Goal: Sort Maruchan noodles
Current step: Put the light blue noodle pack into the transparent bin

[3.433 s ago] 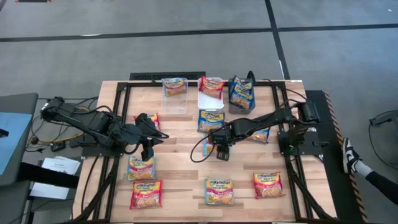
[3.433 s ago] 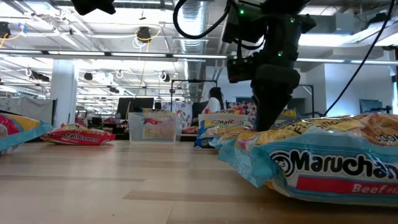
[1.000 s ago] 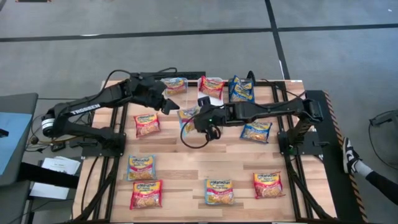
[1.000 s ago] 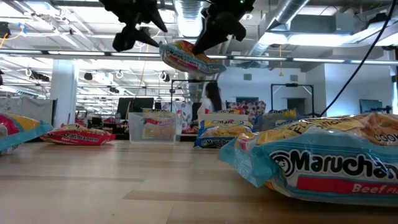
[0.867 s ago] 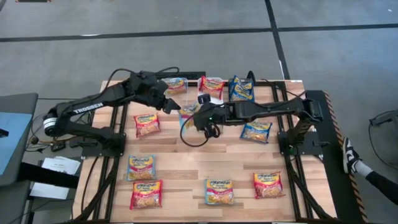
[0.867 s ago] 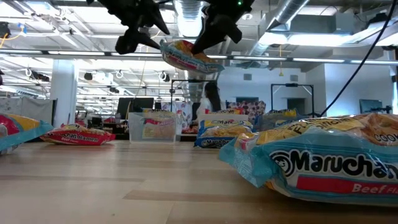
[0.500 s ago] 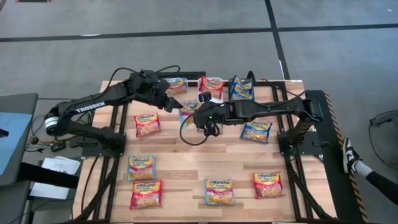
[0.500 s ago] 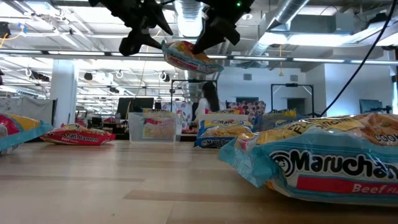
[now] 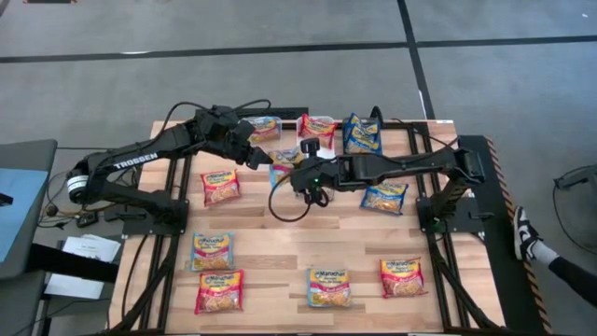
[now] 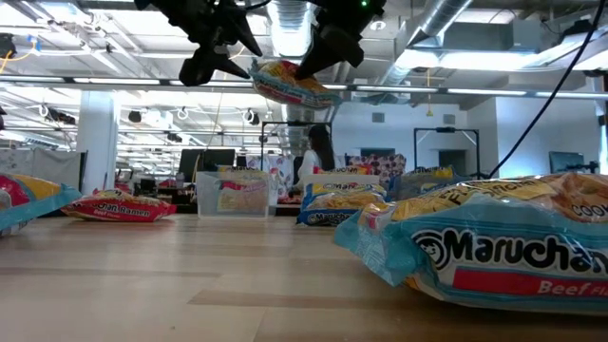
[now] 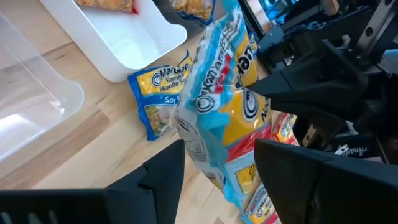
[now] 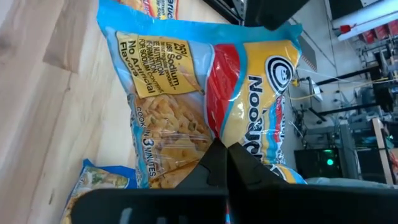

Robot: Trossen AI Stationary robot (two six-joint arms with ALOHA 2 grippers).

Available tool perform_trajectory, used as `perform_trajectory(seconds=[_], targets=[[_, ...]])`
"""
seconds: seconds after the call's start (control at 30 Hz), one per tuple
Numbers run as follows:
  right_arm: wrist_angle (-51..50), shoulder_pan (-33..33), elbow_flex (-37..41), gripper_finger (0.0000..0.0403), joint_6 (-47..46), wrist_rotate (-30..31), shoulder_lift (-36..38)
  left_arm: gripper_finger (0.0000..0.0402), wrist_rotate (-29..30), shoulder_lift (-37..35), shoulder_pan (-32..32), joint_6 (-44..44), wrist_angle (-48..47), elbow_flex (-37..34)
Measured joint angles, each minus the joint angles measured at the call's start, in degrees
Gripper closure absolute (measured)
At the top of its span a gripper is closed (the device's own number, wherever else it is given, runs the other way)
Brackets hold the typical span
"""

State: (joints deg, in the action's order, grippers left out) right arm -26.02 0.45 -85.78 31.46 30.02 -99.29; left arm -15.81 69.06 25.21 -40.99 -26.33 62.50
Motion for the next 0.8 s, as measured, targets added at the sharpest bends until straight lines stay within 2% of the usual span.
perform_trajectory(seconds=[0.4, 0.63, 0.8], targets=[[1.5, 2.4, 0.0, 0.0398, -1.6, -0.1, 0.0, 0.0221, -0.1, 0.0, 0.0, 0.0, 0.1, 0.0], [4.6, 2.0, 0.0, 0.0398, -1.6, -0.5, 0.0, 0.0221, -5.3, 0.0, -0.7, 0.0, 0.4, 0.0], [6.5, 2.1, 0.0, 0.0398, -1.4, -2.1, 0.0, 0.0221, -6.3, 0.0, -1.8, 0.0, 0.5, 0.0]])
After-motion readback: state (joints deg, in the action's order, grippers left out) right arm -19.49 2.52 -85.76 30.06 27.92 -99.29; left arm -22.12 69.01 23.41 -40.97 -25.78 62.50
